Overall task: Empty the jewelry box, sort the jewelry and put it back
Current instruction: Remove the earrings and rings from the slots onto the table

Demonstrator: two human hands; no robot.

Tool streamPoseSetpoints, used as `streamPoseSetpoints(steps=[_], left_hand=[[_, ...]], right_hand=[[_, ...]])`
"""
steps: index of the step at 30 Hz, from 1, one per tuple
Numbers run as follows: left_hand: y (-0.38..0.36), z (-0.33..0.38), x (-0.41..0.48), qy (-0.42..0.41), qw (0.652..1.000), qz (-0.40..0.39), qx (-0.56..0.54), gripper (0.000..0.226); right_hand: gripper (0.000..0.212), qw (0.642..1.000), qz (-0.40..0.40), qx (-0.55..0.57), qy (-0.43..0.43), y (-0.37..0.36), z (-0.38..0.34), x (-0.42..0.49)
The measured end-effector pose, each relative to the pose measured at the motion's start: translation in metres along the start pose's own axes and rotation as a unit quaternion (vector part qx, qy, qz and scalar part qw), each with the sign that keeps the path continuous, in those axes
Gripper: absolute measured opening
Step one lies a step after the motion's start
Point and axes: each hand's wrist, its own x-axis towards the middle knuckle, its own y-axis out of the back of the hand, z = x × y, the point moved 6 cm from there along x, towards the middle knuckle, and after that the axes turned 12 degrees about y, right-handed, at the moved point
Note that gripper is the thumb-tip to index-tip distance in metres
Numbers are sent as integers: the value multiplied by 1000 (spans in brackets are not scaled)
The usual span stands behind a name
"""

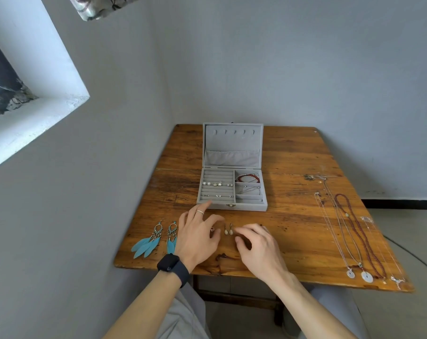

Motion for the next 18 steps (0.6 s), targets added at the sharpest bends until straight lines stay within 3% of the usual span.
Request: streamPoseSetpoints(steps=[6, 13, 18], left_hand=[[15, -13, 22, 26, 999, 28, 24, 53], [14, -36, 70, 114, 993, -18, -8, 50], [9, -44, 103, 123, 991, -46, -2, 45]], right_hand=[[28, 998, -26, -31, 38, 20, 0, 30], [30, 992, -40, -72, 91, 27, -4, 90], [33, 986, -69, -108, 106, 6, 0, 127]])
